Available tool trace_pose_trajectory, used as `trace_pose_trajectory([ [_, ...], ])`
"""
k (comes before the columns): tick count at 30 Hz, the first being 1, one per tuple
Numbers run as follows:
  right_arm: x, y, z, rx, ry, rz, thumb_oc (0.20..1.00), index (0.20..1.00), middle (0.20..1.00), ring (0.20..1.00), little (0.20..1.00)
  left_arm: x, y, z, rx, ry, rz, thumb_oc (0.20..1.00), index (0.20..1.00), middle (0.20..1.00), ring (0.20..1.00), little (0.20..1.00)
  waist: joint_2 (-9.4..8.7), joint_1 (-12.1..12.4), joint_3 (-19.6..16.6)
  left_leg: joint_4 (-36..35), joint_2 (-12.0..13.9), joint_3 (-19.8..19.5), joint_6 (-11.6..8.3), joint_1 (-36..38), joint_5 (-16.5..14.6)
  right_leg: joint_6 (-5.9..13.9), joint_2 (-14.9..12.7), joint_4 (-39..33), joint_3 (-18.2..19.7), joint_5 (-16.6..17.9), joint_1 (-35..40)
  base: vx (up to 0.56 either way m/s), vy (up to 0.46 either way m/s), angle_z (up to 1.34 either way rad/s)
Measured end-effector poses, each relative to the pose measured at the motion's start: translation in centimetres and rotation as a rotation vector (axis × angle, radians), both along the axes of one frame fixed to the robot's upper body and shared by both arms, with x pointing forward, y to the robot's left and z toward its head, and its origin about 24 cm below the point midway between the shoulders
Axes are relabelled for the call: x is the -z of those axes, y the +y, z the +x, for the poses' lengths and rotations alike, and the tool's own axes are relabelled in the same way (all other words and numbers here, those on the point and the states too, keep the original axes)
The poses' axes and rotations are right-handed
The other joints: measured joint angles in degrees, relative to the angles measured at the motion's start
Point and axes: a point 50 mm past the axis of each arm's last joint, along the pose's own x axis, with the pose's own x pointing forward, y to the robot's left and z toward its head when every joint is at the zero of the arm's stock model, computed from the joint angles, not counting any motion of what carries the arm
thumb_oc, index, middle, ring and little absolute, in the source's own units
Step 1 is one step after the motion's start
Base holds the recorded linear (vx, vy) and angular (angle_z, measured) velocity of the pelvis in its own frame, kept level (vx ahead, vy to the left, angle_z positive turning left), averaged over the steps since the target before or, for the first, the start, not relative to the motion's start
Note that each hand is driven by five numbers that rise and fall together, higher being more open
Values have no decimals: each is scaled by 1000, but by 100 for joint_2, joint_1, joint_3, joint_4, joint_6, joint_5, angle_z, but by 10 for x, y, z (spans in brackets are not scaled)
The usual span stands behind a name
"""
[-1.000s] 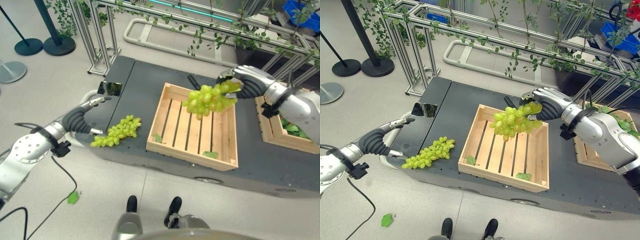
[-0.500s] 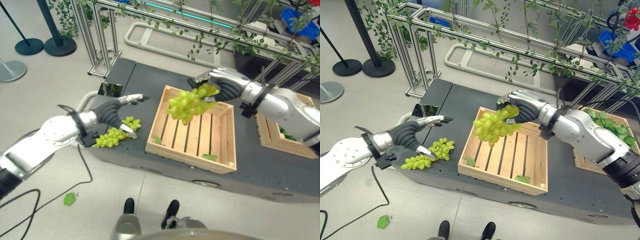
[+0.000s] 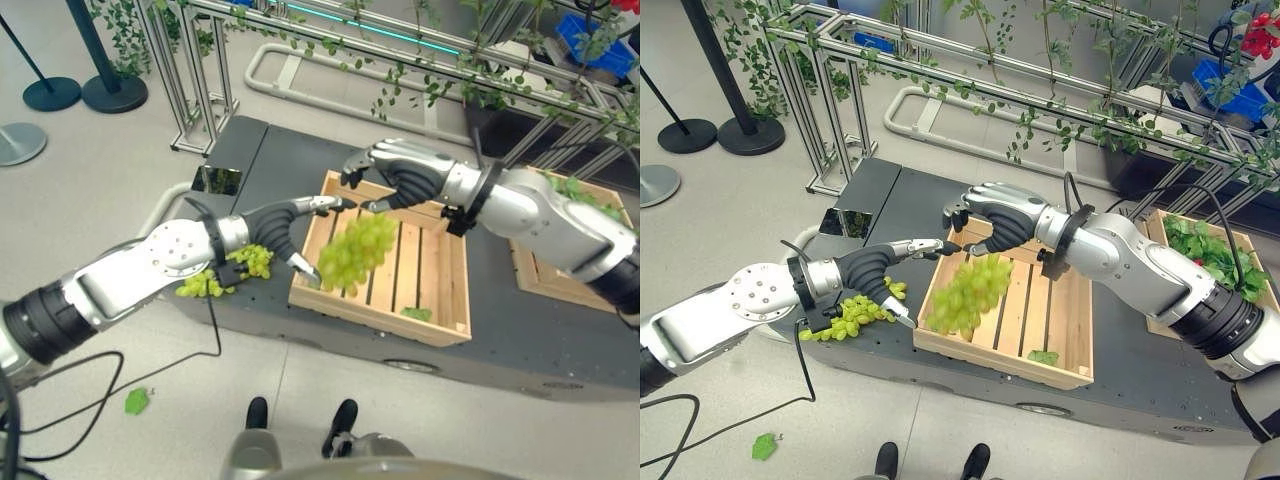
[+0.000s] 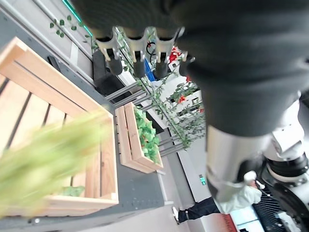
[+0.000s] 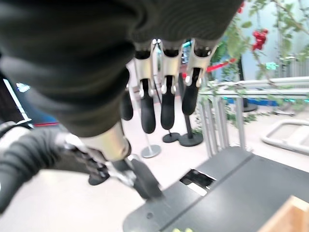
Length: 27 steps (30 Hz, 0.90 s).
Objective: Pick up the fruits from the basket on one side to the basket on the other side
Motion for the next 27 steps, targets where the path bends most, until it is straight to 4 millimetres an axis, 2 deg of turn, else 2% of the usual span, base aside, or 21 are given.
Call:
trace_pose_trajectory([
  [9, 3, 18, -6, -78, 14, 21, 200, 200, 200, 200, 200, 6, -2, 0, 0, 24, -12, 1000, 1000, 1000, 1000, 1000, 4, 24, -24, 9, -2, 0, 0, 1, 0, -1, -6, 8, 8, 0, 0, 0, 0, 0],
  [16, 3, 19, -7, -86, 19, 13, 200, 200, 200, 200, 200, 13, -5, -2, 6, 46, -21, 1000, 1000, 1000, 1000, 1000, 17, 19, -62, 9, -4, 4, 0, 0, 0, -1, -7, 10, 16, 0, -5, 0, 0, 0],
  [24, 4, 19, -7, -83, 24, -1, 200, 200, 200, 200, 200, 22, 5, -4, -41, 82, -46, 1000, 1000, 1000, 1000, 1000, 23, 21, -133, 9, -2, 2, -1, 0, -1, -1, -6, 12, 22, 0, -9, 0, 0, 0],
  [25, 4, 19, -7, -83, 24, -1, 338, 338, 338, 338, 338, 22, 5, -4, -41, 83, -45, 1000, 1000, 1000, 1000, 1000, 23, 21, -133, 9, -2, 2, -1, 0, -1, -1, -6, 13, 22, 0, -9, 0, 0, 0],
  [26, 5, 18, -6, -80, 25, 0, 338, 338, 338, 338, 338, 22, 7, -5, -44, 85, -48, 1000, 1000, 1000, 1000, 1000, 22, 33, -135, 9, -2, 2, -1, 0, -1, -1, -7, 14, 22, 0, -8, 0, 0, 0],
  [27, 6, 16, -5, -69, 30, 1, 1000, 1000, 1000, 1000, 1000, 23, 11, -5, -62, 86, -61, 1000, 1000, 1000, 1000, 1000, 20, 24, -142, 9, -4, 1, -1, 0, -1, -1, -9, 14, 22, 0, -10, 0, 0, 0],
])
